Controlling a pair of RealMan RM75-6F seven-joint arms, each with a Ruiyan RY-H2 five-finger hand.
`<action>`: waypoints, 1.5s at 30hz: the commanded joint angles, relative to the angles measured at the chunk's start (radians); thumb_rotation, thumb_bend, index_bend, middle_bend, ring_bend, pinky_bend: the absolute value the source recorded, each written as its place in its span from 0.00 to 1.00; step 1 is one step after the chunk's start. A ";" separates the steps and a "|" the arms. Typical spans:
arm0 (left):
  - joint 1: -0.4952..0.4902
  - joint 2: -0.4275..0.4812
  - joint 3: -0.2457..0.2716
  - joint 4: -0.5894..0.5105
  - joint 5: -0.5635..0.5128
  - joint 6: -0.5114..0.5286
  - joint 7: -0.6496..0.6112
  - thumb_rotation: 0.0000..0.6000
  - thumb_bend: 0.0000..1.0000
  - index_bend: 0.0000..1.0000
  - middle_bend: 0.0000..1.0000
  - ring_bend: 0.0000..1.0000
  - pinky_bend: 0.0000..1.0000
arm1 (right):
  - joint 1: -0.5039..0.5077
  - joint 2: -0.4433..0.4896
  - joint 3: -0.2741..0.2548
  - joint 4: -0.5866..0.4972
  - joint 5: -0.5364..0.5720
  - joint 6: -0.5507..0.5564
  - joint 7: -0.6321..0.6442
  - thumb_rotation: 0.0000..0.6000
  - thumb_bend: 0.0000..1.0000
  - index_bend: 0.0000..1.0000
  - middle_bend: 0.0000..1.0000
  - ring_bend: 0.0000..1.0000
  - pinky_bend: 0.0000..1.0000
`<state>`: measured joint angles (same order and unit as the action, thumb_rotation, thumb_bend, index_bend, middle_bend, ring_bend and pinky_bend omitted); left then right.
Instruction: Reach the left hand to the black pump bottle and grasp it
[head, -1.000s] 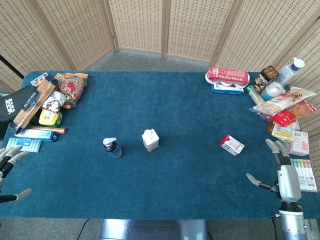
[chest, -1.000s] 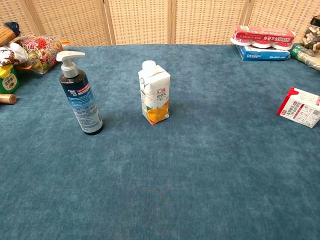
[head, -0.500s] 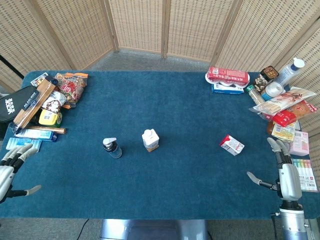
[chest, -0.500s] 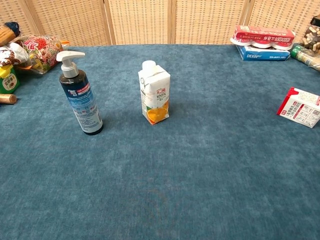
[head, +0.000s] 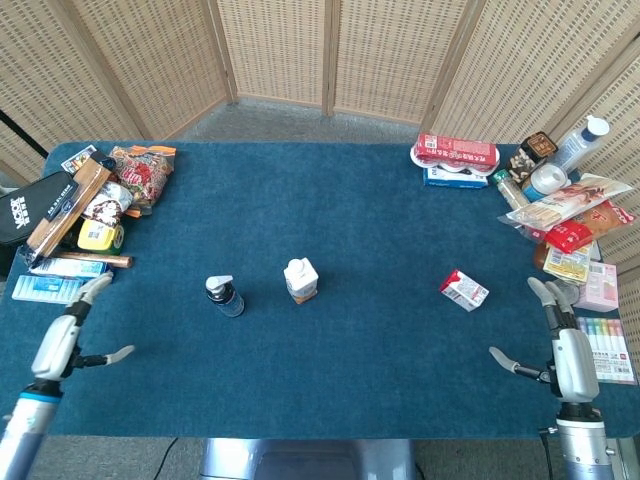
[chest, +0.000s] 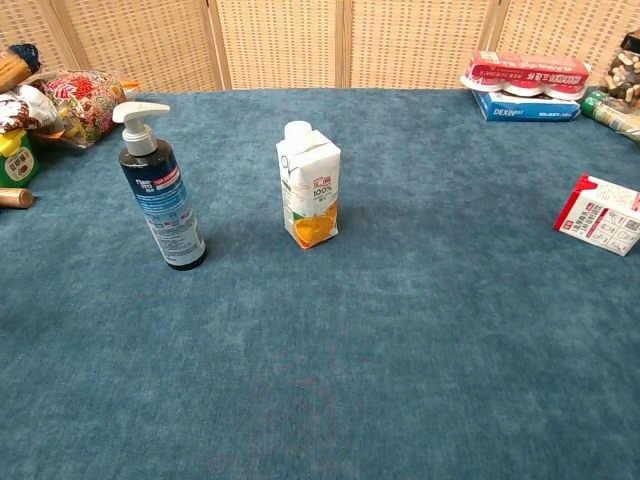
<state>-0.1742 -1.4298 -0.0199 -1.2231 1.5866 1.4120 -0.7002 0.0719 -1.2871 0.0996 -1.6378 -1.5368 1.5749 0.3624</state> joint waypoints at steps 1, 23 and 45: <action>-0.033 -0.036 -0.016 -0.009 -0.015 -0.036 0.009 1.00 0.00 0.07 0.00 0.00 0.00 | 0.000 0.000 0.000 -0.001 -0.001 0.000 0.000 1.00 0.00 0.00 0.00 0.00 0.00; -0.195 -0.149 -0.103 -0.110 -0.111 -0.206 0.221 1.00 0.00 0.08 0.00 0.00 0.00 | -0.003 0.008 0.003 -0.007 0.001 -0.003 0.017 1.00 0.00 0.00 0.00 0.00 0.00; -0.315 -0.348 -0.143 0.031 -0.127 -0.253 0.163 1.00 0.00 0.28 0.04 0.03 0.23 | -0.002 0.011 0.007 -0.009 0.010 -0.014 0.038 1.00 0.00 0.00 0.00 0.00 0.00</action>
<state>-0.4829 -1.7670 -0.1608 -1.2024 1.4586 1.1580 -0.5266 0.0704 -1.2764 0.1066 -1.6462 -1.5270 1.5603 0.3994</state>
